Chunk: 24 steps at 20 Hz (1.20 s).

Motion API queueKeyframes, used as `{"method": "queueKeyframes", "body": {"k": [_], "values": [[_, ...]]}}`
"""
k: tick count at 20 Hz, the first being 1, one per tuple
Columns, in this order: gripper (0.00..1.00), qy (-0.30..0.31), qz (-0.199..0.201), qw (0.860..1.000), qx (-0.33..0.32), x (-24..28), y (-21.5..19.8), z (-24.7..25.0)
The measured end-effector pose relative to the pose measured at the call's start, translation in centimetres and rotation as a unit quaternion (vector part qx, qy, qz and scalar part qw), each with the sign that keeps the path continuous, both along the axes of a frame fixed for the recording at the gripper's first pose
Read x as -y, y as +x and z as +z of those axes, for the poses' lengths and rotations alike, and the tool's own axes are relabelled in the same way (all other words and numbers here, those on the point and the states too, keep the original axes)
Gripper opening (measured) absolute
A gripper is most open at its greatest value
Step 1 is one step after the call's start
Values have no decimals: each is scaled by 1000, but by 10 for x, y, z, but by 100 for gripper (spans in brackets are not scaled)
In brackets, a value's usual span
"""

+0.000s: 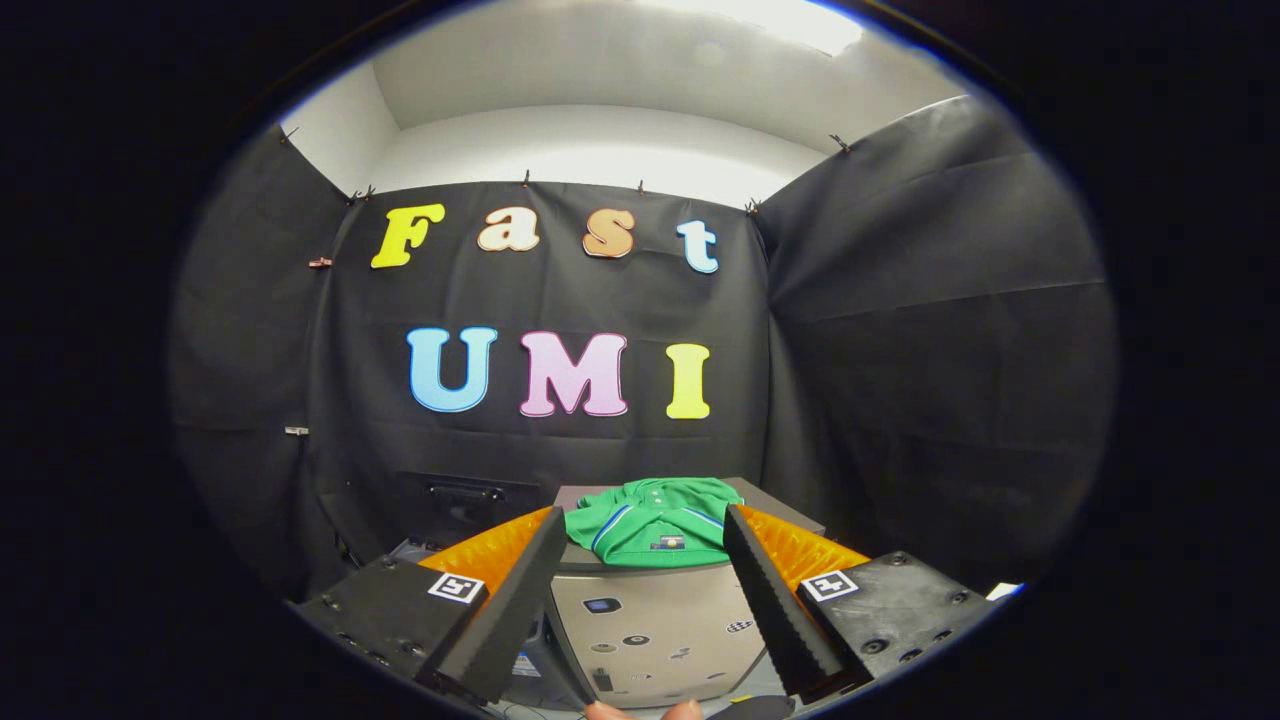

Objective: Put the clothes into the washing machine and then close the washing machine lid.

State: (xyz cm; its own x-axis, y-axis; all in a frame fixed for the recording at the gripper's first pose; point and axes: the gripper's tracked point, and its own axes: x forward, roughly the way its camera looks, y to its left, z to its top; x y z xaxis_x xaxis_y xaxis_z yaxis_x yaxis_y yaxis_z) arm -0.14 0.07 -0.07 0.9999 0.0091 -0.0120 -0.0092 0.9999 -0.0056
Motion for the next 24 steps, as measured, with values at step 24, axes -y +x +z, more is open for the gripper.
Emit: {"method": "queueKeyframes", "body": {"k": [24], "values": [[99,16,8,1000,-2,2,30,-6]]}}
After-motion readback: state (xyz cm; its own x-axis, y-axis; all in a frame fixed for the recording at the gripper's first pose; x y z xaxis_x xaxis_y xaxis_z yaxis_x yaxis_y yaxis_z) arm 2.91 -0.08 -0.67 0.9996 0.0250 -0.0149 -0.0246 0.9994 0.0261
